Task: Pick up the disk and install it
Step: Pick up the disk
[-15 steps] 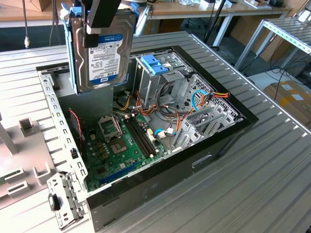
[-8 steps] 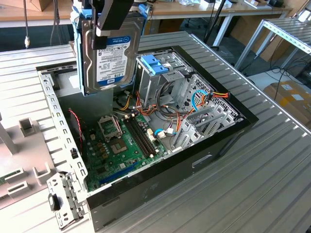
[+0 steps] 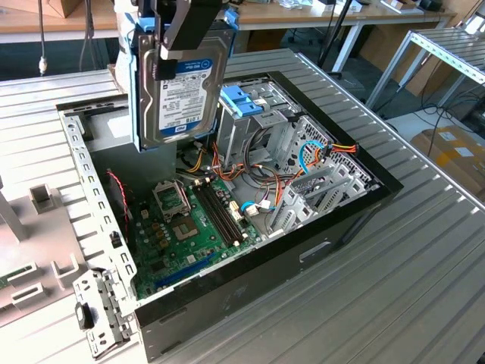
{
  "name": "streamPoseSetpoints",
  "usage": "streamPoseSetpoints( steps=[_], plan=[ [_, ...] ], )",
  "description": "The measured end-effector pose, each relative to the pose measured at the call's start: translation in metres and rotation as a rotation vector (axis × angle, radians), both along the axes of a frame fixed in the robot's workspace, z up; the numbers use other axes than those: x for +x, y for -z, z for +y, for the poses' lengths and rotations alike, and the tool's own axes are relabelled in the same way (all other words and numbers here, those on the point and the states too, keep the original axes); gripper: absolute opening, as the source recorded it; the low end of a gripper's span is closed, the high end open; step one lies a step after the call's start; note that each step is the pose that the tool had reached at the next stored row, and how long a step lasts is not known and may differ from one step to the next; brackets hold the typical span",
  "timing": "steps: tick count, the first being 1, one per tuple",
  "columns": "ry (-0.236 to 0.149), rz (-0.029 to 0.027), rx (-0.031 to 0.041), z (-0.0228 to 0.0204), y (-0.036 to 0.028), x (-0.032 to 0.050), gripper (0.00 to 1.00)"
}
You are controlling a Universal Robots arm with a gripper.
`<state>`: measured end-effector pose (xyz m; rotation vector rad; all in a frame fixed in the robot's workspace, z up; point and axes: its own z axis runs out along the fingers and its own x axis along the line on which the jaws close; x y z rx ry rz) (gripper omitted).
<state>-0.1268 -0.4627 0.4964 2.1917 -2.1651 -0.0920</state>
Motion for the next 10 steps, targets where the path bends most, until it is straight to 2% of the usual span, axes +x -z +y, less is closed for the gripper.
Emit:
streamPoseSetpoints(
  steps=[10],
  plan=[
    [0.0,0.0012,0.0,-0.0088,0.0008,0.0108,0.37]
  ],
)
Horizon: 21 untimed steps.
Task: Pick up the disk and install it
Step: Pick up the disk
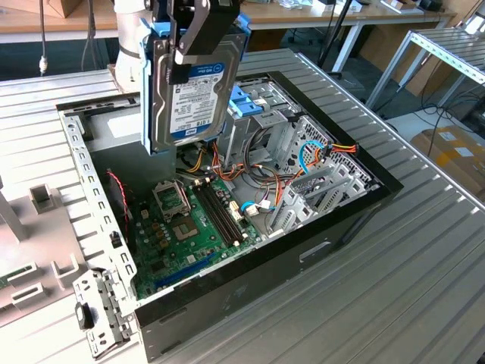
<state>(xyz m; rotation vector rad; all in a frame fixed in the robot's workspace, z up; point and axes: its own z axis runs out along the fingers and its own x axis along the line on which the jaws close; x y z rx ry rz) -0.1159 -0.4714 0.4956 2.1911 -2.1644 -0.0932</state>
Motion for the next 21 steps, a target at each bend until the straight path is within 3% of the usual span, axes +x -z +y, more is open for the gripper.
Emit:
streamPoseSetpoints(
  steps=[16,21],
  plan=[
    [0.0,0.0019,0.0001,-0.011,0.001,0.0149,0.37],
    [0.0,0.0034,0.0,-0.0171,0.0016,0.0238,0.37]
  ],
)
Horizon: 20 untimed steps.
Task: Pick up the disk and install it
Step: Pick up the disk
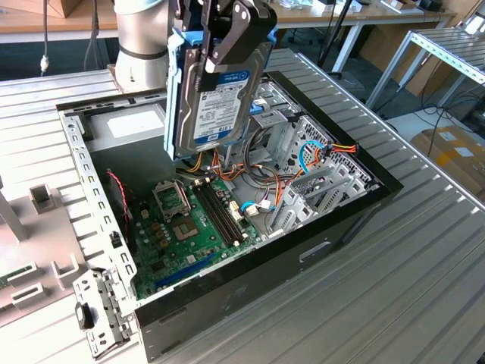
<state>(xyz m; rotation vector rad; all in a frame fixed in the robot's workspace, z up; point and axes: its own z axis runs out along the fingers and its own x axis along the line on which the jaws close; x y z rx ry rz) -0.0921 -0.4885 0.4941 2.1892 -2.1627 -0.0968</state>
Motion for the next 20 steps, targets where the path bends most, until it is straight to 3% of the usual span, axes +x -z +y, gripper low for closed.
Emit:
streamPoseSetpoints(
  steps=[20],
  plan=[
    [0.0,0.003,0.0,-0.0135,0.0013,0.0204,0.37]
  ],
)
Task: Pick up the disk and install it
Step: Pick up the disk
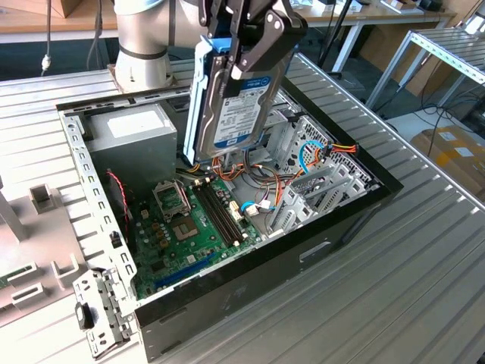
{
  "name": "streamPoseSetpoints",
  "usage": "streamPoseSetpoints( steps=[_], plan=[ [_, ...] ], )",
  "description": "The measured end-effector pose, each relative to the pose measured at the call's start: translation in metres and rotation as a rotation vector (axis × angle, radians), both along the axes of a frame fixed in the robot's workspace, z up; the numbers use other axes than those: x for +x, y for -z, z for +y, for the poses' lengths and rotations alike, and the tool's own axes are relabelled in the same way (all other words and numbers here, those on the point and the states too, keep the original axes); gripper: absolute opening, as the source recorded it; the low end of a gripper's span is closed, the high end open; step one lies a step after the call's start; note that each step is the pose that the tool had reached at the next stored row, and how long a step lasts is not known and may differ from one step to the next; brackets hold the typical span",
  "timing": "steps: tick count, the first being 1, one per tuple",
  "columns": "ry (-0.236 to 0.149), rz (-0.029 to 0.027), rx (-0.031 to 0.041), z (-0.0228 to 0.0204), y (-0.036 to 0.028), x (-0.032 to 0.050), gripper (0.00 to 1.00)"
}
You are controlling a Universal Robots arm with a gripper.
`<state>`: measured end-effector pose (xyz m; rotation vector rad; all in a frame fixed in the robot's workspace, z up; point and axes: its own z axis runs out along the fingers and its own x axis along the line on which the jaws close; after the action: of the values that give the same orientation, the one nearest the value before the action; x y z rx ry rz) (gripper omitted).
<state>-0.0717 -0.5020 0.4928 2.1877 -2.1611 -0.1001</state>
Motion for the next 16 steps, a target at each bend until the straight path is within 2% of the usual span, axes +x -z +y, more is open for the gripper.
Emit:
streamPoseSetpoints(
  steps=[6,16],
  plan=[
    [0.0,0.0014,0.0,-0.0048,0.0005,0.0063,0.37],
    [0.0,0.005,0.0,-0.0203,0.0016,0.0194,0.37]
  ],
)
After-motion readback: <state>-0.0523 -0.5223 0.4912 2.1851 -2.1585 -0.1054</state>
